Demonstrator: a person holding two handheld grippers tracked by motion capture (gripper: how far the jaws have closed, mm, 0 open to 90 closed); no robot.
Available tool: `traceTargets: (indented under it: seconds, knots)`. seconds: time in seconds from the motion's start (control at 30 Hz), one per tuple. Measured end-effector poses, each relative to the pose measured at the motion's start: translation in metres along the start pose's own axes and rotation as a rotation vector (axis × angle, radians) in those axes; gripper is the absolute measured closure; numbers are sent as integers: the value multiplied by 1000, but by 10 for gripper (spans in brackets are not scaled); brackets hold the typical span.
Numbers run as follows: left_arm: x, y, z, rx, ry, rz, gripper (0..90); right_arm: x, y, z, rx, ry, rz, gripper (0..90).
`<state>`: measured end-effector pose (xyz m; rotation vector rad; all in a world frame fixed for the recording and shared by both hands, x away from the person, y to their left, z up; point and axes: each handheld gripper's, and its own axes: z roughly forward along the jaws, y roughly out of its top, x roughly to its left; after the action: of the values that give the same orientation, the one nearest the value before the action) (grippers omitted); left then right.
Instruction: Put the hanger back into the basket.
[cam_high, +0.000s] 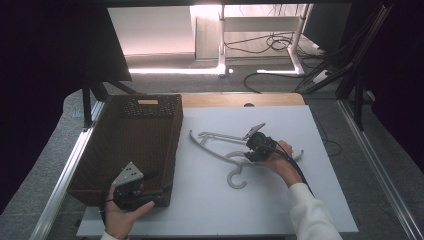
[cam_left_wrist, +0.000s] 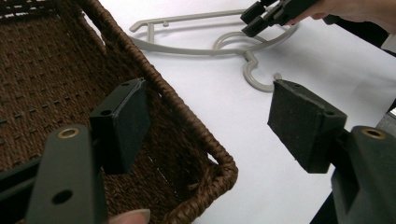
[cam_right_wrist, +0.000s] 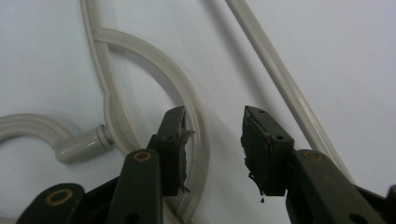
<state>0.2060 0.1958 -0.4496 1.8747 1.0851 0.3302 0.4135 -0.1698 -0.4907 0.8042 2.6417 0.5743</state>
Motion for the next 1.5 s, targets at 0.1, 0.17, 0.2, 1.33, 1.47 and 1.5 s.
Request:
traceTargets:
  seconds: [0.1, 0.17, 0.2, 1.33, 1.47, 1.5]
  knots:
    - [1, -1, 0, 2, 1, -6, 281, 1, 1, 5, 23, 8, -13, 641]
    - [3, -3, -2, 0, 6, -13, 281, 3, 3, 7, 38, -1, -35, 663]
    - [4, -3, -3, -3, 5, -19, 282, 5, 4, 7, 49, -8, -43, 671]
    - [8, -7, 0, 22, 7, -31, 279, -11, 15, -25, 13, 94, -11, 819]
    - [9, -8, 0, 29, 11, -33, 279, -12, 15, -36, -26, 123, 14, 819]
    - [9, -8, 0, 29, 11, -33, 281, -12, 15, -36, -26, 123, 14, 819]
